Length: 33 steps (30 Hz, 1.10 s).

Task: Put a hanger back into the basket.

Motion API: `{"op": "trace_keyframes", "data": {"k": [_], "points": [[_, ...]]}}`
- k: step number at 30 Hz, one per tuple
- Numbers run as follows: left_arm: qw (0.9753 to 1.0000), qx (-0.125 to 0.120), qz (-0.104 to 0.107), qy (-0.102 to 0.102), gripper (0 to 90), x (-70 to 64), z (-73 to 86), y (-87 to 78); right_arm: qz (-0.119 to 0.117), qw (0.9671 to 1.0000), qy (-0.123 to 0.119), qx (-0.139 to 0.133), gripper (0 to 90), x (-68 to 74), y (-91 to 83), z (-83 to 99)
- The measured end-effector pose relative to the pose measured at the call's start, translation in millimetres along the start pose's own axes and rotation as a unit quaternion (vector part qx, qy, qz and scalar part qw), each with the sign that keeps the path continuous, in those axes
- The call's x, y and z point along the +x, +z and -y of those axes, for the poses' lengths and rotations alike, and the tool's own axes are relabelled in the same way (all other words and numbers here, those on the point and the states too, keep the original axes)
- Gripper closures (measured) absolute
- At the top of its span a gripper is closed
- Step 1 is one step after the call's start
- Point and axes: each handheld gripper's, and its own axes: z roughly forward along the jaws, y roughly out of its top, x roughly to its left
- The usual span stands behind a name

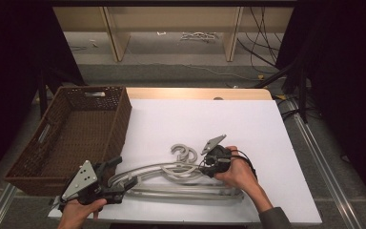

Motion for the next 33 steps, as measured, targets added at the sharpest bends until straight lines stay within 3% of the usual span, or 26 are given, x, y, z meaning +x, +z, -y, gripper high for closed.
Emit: {"op": "trace_keyframes", "data": {"k": [5,12,15,20,27,30,31,33], "points": [[1.0,-0.002,0.0,-0.002,15.7,-0.7,-0.5,-0.8,-0.011,0.9999,-0.001,0.011,66.0,-0.2,8.7,-5.2],[1.0,-0.007,0.003,-0.003,15.7,-0.1,-0.2,0.8,-0.018,0.9996,0.019,0.015,68.1,-4.5,13.1,-6.1],[1.0,0.001,0.001,-0.003,15.7,-0.9,-0.1,0.4,-0.036,0.9987,0.034,0.016,69.9,-7.5,17.0,-6.6],[1.0,0.001,0.001,-0.002,15.7,-0.1,-0.3,0.6,-0.046,0.9984,0.029,0.016,73.5,-8.0,18.1,-7.3],[1.0,0.004,0.005,-0.004,15.7,0.9,0.6,1.7,-0.03,0.9987,-0.036,0.021,78.1,-2.5,15.1,-10.9],[1.0,0.006,0.003,-0.003,15.8,1.1,0.2,1.3,-0.025,0.9983,-0.049,0.022,78.9,-1.1,13.0,-11.5],[0.9999,0.009,-0.001,-0.005,15.7,0.3,0.1,0.5,-0.011,0.9974,-0.067,0.022,79.6,-0.4,9.9,-12.0],[0.9999,0.009,-0.001,-0.006,15.7,0.5,-0.1,0.0,-0.004,0.9965,-0.081,0.02,80.3,0.4,6.2,-13.2]]}}
